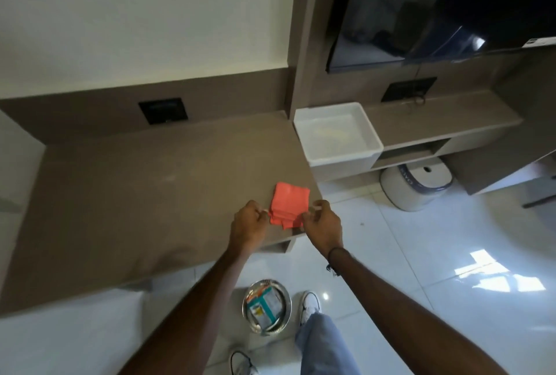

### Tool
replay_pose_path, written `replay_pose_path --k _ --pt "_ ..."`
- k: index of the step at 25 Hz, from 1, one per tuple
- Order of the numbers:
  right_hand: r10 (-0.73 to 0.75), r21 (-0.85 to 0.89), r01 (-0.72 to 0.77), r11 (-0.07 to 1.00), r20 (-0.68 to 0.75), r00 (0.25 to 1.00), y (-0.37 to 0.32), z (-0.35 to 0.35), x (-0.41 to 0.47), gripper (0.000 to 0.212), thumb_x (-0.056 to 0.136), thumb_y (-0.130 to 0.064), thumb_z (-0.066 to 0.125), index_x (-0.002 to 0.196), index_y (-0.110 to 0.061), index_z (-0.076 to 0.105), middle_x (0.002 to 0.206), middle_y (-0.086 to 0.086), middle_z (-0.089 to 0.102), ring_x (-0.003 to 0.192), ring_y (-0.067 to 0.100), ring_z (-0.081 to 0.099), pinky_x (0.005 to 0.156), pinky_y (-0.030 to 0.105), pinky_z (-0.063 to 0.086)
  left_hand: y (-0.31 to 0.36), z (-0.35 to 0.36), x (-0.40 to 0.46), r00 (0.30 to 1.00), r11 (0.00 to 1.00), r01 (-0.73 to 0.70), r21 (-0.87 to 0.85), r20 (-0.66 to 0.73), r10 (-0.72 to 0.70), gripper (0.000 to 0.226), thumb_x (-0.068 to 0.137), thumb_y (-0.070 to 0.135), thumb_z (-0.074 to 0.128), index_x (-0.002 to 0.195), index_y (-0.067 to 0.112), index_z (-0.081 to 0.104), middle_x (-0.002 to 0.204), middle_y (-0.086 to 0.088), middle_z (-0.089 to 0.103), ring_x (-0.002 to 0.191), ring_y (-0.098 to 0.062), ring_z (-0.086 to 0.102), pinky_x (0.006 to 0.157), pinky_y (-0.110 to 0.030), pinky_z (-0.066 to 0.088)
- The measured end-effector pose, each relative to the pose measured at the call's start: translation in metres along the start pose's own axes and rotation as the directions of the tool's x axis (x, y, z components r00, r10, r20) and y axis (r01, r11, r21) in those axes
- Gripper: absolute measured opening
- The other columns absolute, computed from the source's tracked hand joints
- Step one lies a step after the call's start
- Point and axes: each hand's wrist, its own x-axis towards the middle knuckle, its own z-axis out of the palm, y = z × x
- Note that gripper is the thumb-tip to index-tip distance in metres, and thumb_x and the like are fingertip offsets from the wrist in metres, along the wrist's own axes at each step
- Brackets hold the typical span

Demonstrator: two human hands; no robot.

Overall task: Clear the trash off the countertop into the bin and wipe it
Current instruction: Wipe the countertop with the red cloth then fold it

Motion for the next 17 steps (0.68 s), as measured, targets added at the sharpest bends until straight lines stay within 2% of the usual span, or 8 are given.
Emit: replay_pose_path --k 3,5,8,11,13,15,17 --pt "0.070 -0.067 -0.062 0.996 0.123 0.990 -0.002 0.012 0.037 0.050 0.075 -0.038 0.072 0.117 -0.018 0.054 0.098 0.004 0.069 0.090 0.028 0.065 0.071 0.028 0.044 0.023 0.022 0.032 1.000 0.986 -0.028 0.166 0.000 0.028 0.037 0.091 0.023 0.064 0.123 0.004 0.060 0.118 -0.023 0.069 0.112 -0.041 0.066 0.098 -0.046 0.055" --pt "0.129 0.005 -0.130 0.991 0.139 0.982 -0.001 0.016 0.063 0.050 0.070 -0.036 0.076 0.112 -0.023 0.054 0.096 0.000 0.067 0.089 0.026 0.065 0.070 0.028 0.046 0.036 0.040 0.053 0.999 0.983 -0.031 0.180 0.030 0.025 0.045 0.088 0.016 0.063 0.130 0.000 0.056 0.126 -0.025 0.067 0.117 -0.040 0.064 0.098 -0.043 0.052" --pt "0.153 0.102 -0.171 0.980 0.162 0.975 -0.002 0.007 0.116 0.045 0.068 -0.031 0.078 0.107 -0.027 0.055 0.083 -0.008 0.065 0.080 0.020 0.064 0.064 0.028 0.050 0.061 0.061 0.091 0.999 0.999 -0.041 0.036 0.027 0.040 0.047 0.081 0.005 0.063 0.127 0.000 0.059 0.121 -0.021 0.071 0.106 -0.029 0.068 0.083 -0.031 0.049" --pt "0.122 0.199 -0.144 0.969 0.118 0.986 -0.006 -0.017 0.191 0.046 0.069 -0.023 0.079 0.111 -0.025 0.060 0.092 -0.002 0.072 0.080 0.018 0.070 0.062 0.026 0.055 0.105 0.086 0.146 0.996 0.995 -0.093 -0.026 0.013 0.093 0.043 0.080 0.006 0.065 0.122 0.002 0.061 0.106 -0.007 0.070 0.097 -0.029 0.070 0.066 -0.018 0.045" --pt "0.103 0.206 -0.119 0.971 0.084 0.991 -0.011 -0.036 0.240 0.043 0.072 -0.018 0.077 0.111 -0.024 0.061 0.097 -0.001 0.073 0.080 0.018 0.071 0.058 0.022 0.055 0.137 0.105 0.180 0.992 0.992 -0.128 -0.018 0.020 0.128 0.036 0.084 0.009 0.068 0.119 0.007 0.059 0.098 0.001 0.064 0.083 -0.017 0.067 0.060 -0.012 0.040" --pt "0.106 0.191 -0.118 0.974 0.072 0.992 -0.014 -0.050 0.286 0.042 0.074 -0.015 0.076 0.112 -0.023 0.061 0.098 -0.001 0.072 0.080 0.018 0.071 0.055 0.020 0.054 0.164 0.125 0.212 0.992 0.992 -0.124 0.019 -0.005 0.124 0.023 0.088 0.017 0.067 0.108 0.015 0.056 0.087 0.006 0.059 0.071 -0.008 0.060 0.057 -0.014 0.042" --pt "0.113 0.160 -0.123 0.979 0.071 0.991 -0.015 -0.057 0.324 0.041 0.075 -0.015 0.076 0.113 -0.022 0.063 0.099 0.000 0.074 0.083 0.019 0.072 0.064 0.026 0.060 0.183 0.140 0.238 0.995 0.995 -0.076 0.066 -0.052 0.080 0.018 0.090 0.022 0.065 0.097 0.019 0.049 0.084 0.001 0.060 0.069 -0.017 0.062 0.059 -0.024 0.048"
